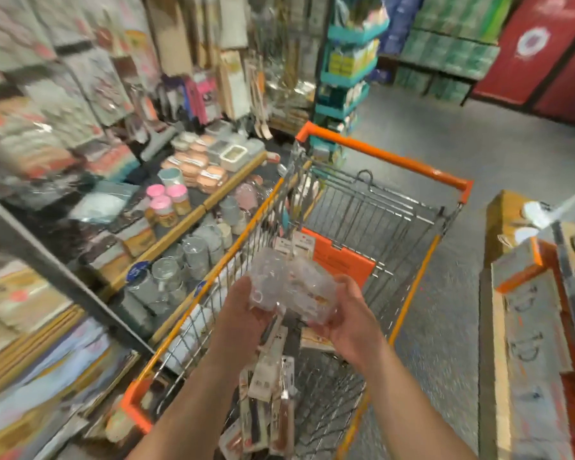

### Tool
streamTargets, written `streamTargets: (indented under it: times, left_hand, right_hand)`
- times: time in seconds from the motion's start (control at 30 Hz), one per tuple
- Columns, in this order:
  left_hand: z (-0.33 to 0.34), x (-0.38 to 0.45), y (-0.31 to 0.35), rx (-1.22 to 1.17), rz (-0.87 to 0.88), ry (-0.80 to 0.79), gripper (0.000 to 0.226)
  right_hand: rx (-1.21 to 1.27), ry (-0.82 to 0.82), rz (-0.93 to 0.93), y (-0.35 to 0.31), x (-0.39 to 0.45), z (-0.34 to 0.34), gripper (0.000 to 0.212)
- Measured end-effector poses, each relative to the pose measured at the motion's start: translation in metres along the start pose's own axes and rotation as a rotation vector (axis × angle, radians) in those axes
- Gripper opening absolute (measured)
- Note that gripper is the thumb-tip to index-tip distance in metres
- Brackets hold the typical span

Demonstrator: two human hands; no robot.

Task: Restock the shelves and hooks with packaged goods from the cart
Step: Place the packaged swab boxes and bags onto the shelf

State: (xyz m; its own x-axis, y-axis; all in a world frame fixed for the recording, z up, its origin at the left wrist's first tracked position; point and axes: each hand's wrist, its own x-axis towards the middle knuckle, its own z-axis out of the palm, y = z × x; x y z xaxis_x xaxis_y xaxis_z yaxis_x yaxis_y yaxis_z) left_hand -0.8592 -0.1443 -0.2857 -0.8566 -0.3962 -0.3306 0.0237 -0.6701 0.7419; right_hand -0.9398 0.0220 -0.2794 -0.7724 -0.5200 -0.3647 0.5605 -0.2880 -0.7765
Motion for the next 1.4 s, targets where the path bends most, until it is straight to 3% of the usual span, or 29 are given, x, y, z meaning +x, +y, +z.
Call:
streamTargets:
  times: [0.1,0.17,0.23,0.27,0.37,0.43,0.6,0.67,0.73,0.83,0.93,1.0,1.1,1.23,1.4]
  left_hand:
    - [0.023,-0.037,0.035,0.075,0.13,-0.054,0.033]
    - [0.026,-0.053,0.054,0.136,0.199,0.008,0.053]
    - [0.026,-0.067,0.073,0.067,0.22,0.032,0.035]
    - [0.023,-0.073,0.083,0.094,0.235,0.048,0.041]
    - [0.012,-0.091,0.11,0.278,0.256,0.096,0.085]
    - [0.003,-0.104,0.127,0.385,0.304,0.133,0.082]
    - [-0.048,-0.135,0.157,0.534,0.445,0.375,0.086]
    - [-0.071,-0.148,0.168,0.471,0.469,0.49,0.068]
    - [-0.096,-0.158,0.177,0.397,0.465,0.507,0.057]
    - [-0.138,-0.168,0.197,0.281,0.424,0.578,0.066]
    - [-0.186,-0.171,0.222,0.16,0.395,0.582,0.031]
    - [-0.216,-0.17,0.241,0.177,0.369,0.618,0.021]
    - [-0.258,-0.17,0.268,0.134,0.362,0.645,0.023]
    - [-0.291,-0.172,0.306,-0.115,0.453,0.586,0.05]
    - [-0.313,-0.167,0.333,-0.374,0.514,0.521,0.036]
  right_hand:
    - [-0.13,-0.074,-0.062,-0.014,-0.023,0.033,0.021]
    - [-0.155,-0.12,-0.111,-0.023,-0.033,0.053,0.022]
    - [-0.196,-0.177,-0.133,-0.031,-0.041,0.072,0.027]
    - [-0.214,-0.216,-0.147,-0.033,-0.044,0.083,0.028]
    - [-0.254,-0.319,-0.186,-0.031,-0.048,0.117,0.031]
    - [-0.257,-0.359,-0.192,-0.023,-0.049,0.141,0.034]
    - [-0.094,-0.406,-0.11,0.005,-0.046,0.199,0.014]
    - [-0.083,-0.399,-0.062,0.023,-0.043,0.222,0.015]
    - [-0.084,-0.426,-0.022,0.044,-0.041,0.246,0.016]
    - [-0.087,-0.474,0.044,0.077,-0.038,0.28,0.018]
    - [-0.107,-0.533,0.069,0.107,-0.026,0.312,0.014]
    - [-0.13,-0.557,0.08,0.123,-0.015,0.333,0.016]
    - [-0.221,-0.567,0.1,0.144,0.002,0.362,0.023]
    - [-0.419,-0.599,0.105,0.164,0.018,0.393,0.017]
    - [-0.445,-0.633,0.155,0.176,0.032,0.416,0.024]
